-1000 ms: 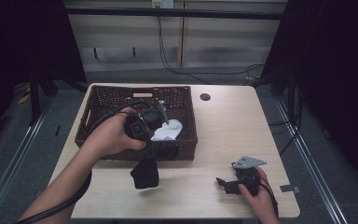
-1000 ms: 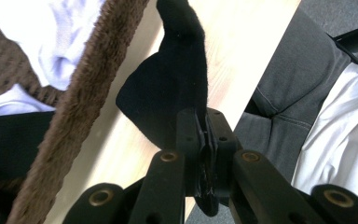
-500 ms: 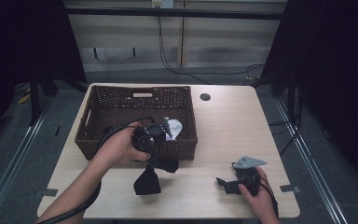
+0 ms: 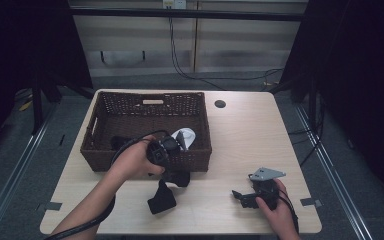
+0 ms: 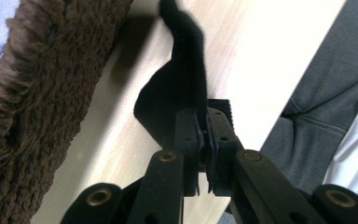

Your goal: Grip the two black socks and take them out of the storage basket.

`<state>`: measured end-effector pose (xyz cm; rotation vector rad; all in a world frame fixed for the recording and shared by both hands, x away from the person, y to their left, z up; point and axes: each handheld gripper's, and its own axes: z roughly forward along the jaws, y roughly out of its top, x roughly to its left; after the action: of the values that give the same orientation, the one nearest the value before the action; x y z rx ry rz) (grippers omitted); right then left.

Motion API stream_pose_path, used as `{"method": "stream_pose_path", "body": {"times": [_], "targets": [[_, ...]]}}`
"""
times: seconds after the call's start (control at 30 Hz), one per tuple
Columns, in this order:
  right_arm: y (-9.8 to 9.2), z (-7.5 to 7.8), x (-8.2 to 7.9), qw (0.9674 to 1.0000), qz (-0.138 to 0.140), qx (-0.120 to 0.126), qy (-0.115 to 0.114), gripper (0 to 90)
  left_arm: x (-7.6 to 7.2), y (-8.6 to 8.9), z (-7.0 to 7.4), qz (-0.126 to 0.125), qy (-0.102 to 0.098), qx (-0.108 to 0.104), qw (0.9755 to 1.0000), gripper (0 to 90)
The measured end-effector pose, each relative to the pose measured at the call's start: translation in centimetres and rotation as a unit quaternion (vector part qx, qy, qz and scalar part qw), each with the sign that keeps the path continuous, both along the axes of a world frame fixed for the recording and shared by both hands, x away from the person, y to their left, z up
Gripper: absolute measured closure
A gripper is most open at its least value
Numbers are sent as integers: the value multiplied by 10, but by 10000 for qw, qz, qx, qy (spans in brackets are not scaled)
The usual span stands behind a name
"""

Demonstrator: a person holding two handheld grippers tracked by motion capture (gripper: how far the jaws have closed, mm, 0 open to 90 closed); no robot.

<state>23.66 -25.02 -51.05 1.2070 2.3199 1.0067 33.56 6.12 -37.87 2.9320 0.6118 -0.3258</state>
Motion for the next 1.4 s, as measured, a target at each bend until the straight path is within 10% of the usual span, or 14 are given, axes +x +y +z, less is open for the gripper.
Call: {"method": "stream_pose_path", "body": {"times": [0.73,1.4], "targets": [[0,0,0,10000,0,-1,0,123,5,13,15,209,-28,-95,9997,685],[0,0,0,10000,-6,9,-12,123,34,39,69,747,-330,-268,9963,542]]}}
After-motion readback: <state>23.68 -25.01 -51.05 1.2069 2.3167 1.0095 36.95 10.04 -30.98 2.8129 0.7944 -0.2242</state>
